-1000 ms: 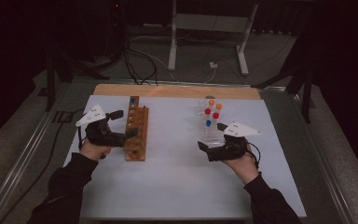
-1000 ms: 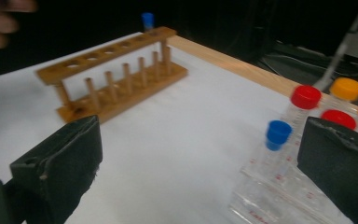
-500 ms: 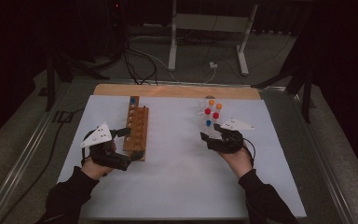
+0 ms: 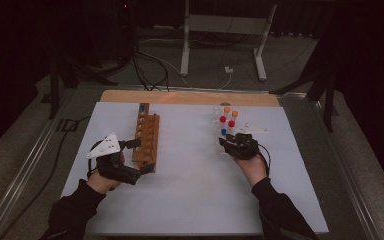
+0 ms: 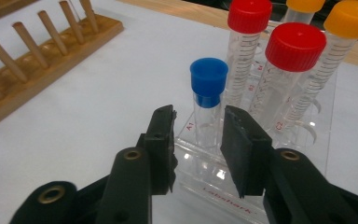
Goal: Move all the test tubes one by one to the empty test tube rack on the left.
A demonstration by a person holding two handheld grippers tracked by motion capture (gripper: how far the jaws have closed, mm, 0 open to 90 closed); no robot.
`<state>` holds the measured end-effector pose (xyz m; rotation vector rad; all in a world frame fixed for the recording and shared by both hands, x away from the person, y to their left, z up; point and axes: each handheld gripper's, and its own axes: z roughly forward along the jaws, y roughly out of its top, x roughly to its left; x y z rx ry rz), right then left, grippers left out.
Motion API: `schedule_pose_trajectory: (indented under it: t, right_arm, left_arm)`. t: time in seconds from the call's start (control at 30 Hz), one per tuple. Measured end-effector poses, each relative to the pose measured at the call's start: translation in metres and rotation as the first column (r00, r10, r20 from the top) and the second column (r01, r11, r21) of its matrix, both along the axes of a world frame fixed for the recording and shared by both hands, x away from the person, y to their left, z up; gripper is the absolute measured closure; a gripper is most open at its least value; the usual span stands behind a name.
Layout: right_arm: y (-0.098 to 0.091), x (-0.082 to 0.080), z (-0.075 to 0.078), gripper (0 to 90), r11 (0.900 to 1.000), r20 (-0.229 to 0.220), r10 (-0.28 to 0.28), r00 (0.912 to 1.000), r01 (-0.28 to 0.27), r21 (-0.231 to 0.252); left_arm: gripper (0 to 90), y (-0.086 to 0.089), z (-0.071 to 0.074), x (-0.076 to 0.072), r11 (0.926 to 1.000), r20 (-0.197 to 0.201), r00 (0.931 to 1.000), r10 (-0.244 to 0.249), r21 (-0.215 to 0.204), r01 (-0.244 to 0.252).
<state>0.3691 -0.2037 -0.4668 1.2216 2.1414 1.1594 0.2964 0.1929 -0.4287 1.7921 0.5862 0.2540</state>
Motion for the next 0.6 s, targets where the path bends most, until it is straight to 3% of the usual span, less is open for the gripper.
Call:
schedule_pose_trajectory:
  t: [0.33,0.6]
  right_arm:
    - [0.0011,0.0058,-0.0012,74.5,0.9998,-0.011,-0.019,0.9998,0.019,0.006]
    - [0.0034,0.0058,-0.0016,76.6,0.9994,0.007,-0.025,0.9997,0.025,-0.022]
  left_arm:
    - [2.3,0.0002,0.0003,0.0003,1.0000,0.002,1.0000,0.001,0.004,-0.001]
    - [2.4,0.0002,-0.0004,0.0007,1.0000,-0.002,1.0000,0.000,0.004,0.000]
